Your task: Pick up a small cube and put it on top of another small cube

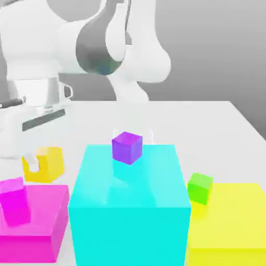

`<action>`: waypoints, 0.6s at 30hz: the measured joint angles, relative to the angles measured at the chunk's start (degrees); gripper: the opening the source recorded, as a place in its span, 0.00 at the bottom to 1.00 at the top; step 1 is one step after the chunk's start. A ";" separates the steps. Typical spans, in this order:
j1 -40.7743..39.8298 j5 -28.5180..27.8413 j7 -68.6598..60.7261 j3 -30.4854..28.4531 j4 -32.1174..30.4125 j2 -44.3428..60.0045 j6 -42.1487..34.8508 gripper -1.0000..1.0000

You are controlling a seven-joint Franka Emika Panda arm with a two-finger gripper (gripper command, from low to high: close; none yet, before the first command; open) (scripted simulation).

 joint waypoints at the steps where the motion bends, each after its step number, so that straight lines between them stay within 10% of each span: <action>1: 1.85 0.71 -0.75 1.25 -0.01 -0.95 -0.85 0.00; 12: 17.89 2.46 14.63 21.08 -9.54 -9.61 -7.64 0.00; 18: 15.45 -2.42 20.17 26.03 -12.36 -0.33 3.54 0.00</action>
